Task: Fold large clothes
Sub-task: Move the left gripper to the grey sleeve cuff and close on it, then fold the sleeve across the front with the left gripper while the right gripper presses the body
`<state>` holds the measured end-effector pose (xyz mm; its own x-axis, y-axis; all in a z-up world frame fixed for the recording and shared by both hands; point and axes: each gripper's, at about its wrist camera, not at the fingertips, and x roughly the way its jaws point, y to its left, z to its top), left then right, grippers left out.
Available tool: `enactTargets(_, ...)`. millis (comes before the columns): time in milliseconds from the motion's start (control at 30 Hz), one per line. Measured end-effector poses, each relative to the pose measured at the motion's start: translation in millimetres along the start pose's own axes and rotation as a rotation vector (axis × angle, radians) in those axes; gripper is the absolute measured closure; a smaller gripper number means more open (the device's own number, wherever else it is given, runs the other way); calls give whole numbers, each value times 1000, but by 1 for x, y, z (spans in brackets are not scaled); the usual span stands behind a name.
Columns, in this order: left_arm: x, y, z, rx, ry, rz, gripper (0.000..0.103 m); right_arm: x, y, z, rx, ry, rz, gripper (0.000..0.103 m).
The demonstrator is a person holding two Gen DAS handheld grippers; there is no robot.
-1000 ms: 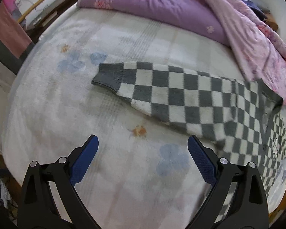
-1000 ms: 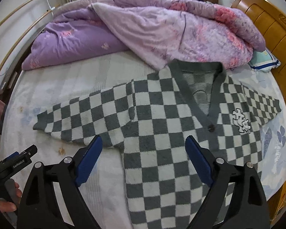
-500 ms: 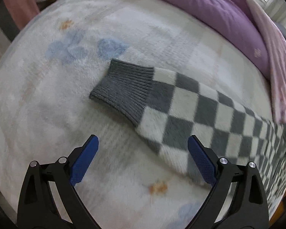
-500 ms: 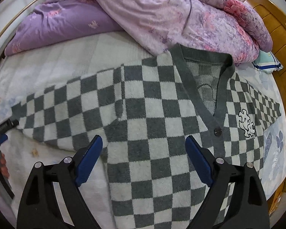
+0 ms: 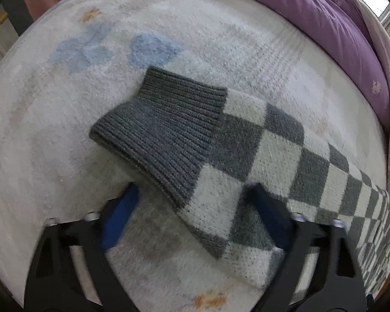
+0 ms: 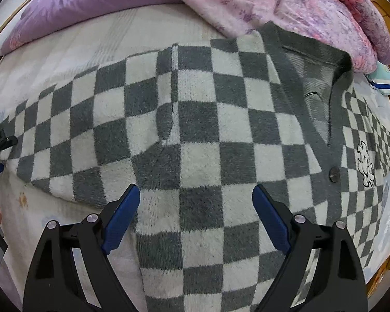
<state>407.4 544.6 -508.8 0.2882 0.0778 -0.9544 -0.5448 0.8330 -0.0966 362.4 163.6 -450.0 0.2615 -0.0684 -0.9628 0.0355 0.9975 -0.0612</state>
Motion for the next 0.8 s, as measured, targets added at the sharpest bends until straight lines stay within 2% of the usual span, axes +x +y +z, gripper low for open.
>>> enactTargets(33,-2,-1,1,3,-20,-4,39,1,-1,0,5,3,8,18)
enactTargets(100,-7,-8,3,27,-39,14,86,4,-5,0,22,13,17,21)
enactTargets(133,-13,-15,6,50,-51,51,91,4,-7,1,28,16,24,28)
enactTargets(267,-30,-30,8,115,-108,97,93,3,-16,2,39,19,62,47)
enactTargets(333,-44,-34,3,122,-149,101,93,4,-21,2,51,33,98,62)
enactTargets(367,-51,-37,2,137,-171,102,93,5,-25,2,68,41,137,66)
enactTargets(400,-59,-41,1,156,-191,107,93,7,-28,2,79,45,169,75)
enactTargets(433,-68,-45,0,168,-214,114,93,10,-32,4,83,53,198,90)
enactTargets(500,-88,-51,-3,160,-247,99,93,18,-33,5,75,60,234,102)
enactTargets(700,-152,-88,-16,199,-391,84,93,69,-40,10,100,135,399,103)
enactTargets(800,-184,-117,-30,242,-461,104,93,79,-45,9,105,129,464,102)
